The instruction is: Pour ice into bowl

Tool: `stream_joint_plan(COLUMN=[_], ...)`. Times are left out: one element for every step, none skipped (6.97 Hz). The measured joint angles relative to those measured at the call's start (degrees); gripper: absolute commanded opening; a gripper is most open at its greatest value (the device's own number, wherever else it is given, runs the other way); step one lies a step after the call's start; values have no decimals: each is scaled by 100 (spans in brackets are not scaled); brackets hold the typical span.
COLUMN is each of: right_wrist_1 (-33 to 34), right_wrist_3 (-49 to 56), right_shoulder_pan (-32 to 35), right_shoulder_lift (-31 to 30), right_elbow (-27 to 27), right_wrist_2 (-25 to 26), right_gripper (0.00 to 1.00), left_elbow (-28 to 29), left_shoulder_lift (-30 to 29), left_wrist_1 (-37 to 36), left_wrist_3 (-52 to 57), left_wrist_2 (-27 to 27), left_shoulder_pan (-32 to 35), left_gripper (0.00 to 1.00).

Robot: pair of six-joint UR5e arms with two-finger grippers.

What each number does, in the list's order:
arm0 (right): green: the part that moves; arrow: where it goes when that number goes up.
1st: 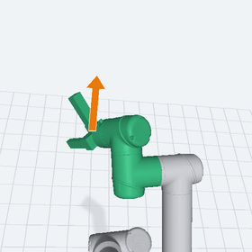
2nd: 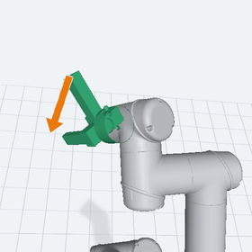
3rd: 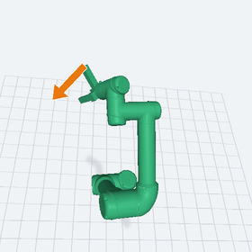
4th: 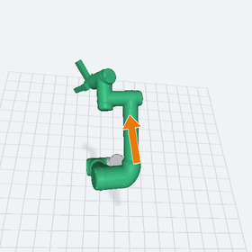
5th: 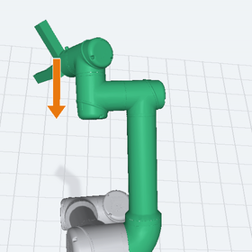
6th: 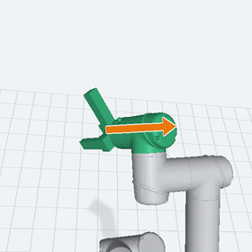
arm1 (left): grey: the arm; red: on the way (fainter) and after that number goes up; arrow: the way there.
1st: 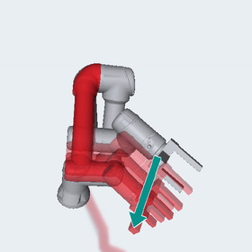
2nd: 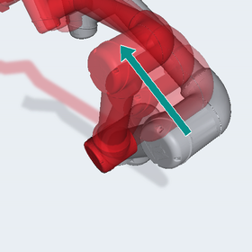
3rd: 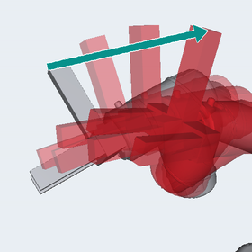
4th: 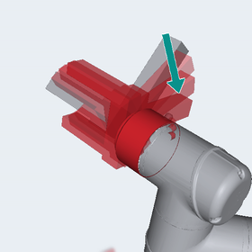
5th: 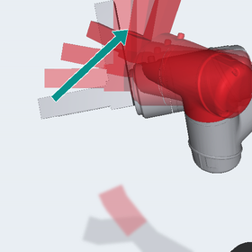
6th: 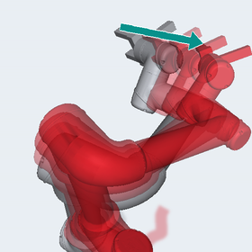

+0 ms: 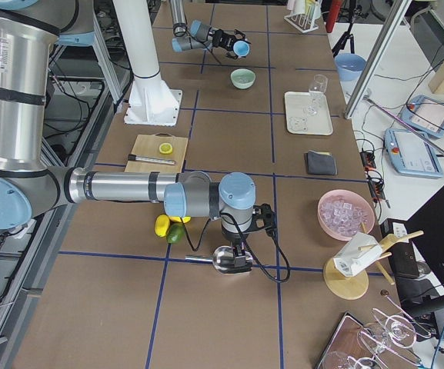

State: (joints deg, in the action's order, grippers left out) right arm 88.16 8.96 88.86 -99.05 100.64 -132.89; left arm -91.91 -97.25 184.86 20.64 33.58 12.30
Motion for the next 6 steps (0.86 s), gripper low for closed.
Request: stream_joint_plan(right_wrist_1=[1,5,5,2,0,0], right_wrist_3=[0,0,0,0,0,0], right_shoulder_pan=[1,5,7,8,8,8], right_shoulder_lift=[0,0,0,0,0,1], right_elbow=[0,0,0,0,5,10], right_wrist_2=[0,0,0,0,0,0], right_gripper=[100,100,100,100,100,100], left_elbow=[-5,-17,-34,-45,-69,-128], left_shoulder_lift=[-31,-108,-209,-284,-320,-329], left_wrist_1=[186,293,410,537,627,671], left_wrist_3=[-880,-1856,-2777,-3697,-4443,-4883], left_wrist_2=[17,40,49,42,26,-15], left_shoulder_pan=[-55,-108,-172,-230,-258,-267], left_gripper=[0,0,0,0,0,0])
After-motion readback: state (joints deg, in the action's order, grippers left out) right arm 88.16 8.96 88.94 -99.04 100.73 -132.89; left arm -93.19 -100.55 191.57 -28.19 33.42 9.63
